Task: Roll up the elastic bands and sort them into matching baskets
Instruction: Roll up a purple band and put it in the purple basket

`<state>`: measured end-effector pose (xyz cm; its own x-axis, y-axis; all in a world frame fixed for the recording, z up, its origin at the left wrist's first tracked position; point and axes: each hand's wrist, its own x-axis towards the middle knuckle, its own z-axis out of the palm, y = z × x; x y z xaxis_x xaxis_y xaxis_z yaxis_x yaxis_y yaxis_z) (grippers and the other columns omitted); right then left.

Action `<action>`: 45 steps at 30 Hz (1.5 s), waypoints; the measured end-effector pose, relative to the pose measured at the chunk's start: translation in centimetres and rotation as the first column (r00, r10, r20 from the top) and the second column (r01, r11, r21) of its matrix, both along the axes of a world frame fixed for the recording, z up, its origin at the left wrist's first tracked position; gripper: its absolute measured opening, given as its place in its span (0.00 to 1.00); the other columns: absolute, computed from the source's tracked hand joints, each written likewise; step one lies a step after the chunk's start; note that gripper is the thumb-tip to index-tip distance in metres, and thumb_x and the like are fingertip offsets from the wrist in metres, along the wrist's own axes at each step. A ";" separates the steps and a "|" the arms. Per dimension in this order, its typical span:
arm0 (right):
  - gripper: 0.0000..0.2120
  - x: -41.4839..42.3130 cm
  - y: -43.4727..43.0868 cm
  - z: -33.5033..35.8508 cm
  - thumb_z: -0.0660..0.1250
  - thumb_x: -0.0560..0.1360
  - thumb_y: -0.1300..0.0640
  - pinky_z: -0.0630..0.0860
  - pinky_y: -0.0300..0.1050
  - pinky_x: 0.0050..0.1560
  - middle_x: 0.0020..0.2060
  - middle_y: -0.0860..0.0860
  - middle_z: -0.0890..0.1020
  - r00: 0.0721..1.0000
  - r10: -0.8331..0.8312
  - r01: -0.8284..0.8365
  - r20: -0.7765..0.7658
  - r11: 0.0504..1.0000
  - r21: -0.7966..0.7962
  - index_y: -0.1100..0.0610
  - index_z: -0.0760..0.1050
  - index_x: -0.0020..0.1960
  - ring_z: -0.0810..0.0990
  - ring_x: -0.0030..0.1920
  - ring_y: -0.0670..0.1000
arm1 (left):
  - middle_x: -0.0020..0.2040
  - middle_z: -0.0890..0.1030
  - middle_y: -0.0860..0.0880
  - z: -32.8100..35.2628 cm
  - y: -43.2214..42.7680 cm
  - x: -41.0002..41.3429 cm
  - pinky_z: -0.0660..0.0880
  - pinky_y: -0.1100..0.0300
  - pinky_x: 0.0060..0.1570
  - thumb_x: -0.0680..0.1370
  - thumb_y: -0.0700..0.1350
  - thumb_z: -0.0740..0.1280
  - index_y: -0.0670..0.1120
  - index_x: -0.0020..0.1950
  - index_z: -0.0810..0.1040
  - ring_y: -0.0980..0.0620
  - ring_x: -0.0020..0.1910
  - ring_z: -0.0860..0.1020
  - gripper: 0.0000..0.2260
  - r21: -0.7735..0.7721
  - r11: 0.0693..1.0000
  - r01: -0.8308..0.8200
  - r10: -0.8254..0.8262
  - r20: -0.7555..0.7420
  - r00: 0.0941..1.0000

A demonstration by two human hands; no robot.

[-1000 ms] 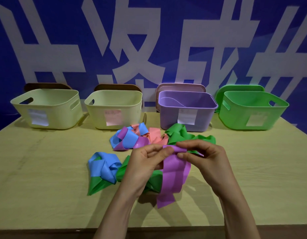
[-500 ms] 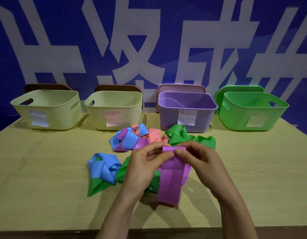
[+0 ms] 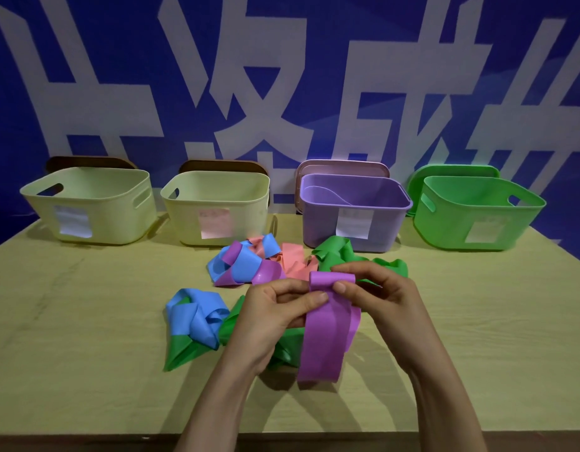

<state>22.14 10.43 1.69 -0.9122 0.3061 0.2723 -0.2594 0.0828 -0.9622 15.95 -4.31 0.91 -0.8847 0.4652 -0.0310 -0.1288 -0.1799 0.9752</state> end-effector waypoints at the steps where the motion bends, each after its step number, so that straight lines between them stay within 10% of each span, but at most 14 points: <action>1: 0.12 0.1 0.1 -0.1 0.72 0.65 0.61 0.78 0.38 0.45 0.42 0.52 0.85 1.000 -0.003 0.003 0.001 1.000 0.005 0.59 0.82 0.48 0.81 0.43 0.46 | 0.37 0.85 0.47 0.1 0.0 0.0 0.80 0.64 0.37 0.69 0.33 0.72 0.41 0.44 0.82 0.54 0.37 0.83 0.06 -0.008 1.000 -0.007 0.007 -0.010 1.000; 13: 0.15 0.1 0.0 0.1 0.72 0.63 0.76 0.77 0.33 0.45 0.41 0.46 0.85 0.998 0.016 -0.013 -0.054 0.999 0.049 0.59 0.81 0.43 0.83 0.44 0.43 | 0.37 0.85 0.48 0.4 0.0 0.5 0.78 0.63 0.39 0.60 0.46 0.74 0.47 0.39 0.84 0.55 0.38 0.81 0.09 0.031 0.998 -0.048 0.050 -0.067 0.996; 21: 0.12 0.5 0.0 0.5 0.67 0.69 0.53 0.74 0.32 0.41 0.39 0.47 0.83 0.992 0.097 -0.101 0.083 0.993 0.057 0.57 0.80 0.50 0.80 0.41 0.42 | 0.39 0.85 0.49 0.3 -0.3 0.3 0.77 0.66 0.41 0.58 0.39 0.75 0.45 0.44 0.83 0.54 0.40 0.83 0.15 0.068 0.998 -0.016 0.025 -0.142 0.990; 32: 0.06 0.0 -0.5 0.3 0.68 0.66 0.54 0.74 0.33 0.38 0.35 0.47 0.84 1.000 -0.008 0.008 -0.004 1.000 -0.020 0.51 0.84 0.38 0.78 0.37 0.41 | 0.46 0.85 0.49 0.2 -0.7 0.3 0.79 0.61 0.45 0.64 0.42 0.73 0.44 0.54 0.80 0.55 0.45 0.82 0.19 0.008 0.994 0.111 -0.109 -0.108 0.988; 45: 0.13 0.2 -0.5 0.3 0.73 0.62 0.60 0.79 0.39 0.45 0.43 0.50 0.86 1.000 0.010 -0.011 -0.026 1.000 -0.023 0.57 0.82 0.47 0.82 0.44 0.46 | 0.39 0.85 0.45 -0.1 -0.3 0.4 0.79 0.63 0.38 0.66 0.37 0.74 0.43 0.45 0.83 0.52 0.39 0.83 0.08 -0.013 1.000 0.012 -0.013 -0.047 0.999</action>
